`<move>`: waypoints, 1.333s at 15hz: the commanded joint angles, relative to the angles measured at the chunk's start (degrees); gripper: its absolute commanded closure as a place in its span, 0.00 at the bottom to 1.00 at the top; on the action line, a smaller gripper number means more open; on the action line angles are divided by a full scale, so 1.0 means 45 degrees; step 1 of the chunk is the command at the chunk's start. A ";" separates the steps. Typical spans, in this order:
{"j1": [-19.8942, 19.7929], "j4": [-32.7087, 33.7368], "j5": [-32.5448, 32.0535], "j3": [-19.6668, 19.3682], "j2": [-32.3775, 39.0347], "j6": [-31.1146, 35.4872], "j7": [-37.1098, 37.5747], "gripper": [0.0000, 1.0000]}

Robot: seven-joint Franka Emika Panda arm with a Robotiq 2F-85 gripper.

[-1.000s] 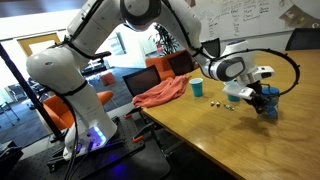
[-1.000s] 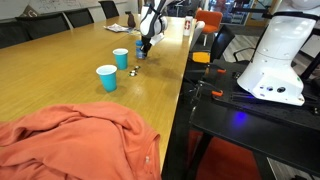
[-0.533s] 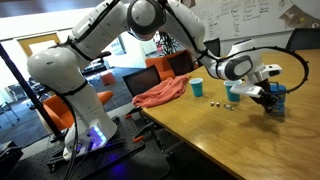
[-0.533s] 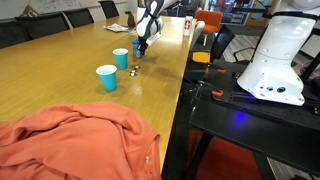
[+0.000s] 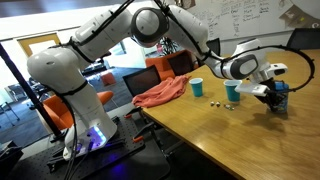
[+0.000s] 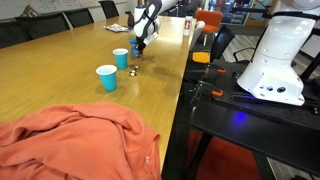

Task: Push the container backwards

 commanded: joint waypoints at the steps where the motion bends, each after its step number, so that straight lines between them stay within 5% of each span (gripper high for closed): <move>1: -0.0100 -0.1380 0.0212 0.0251 -0.0977 0.0633 -0.0118 1.00; 20: -0.3054 -1.2100 0.2408 0.3308 -1.0675 0.2233 -0.2046 1.00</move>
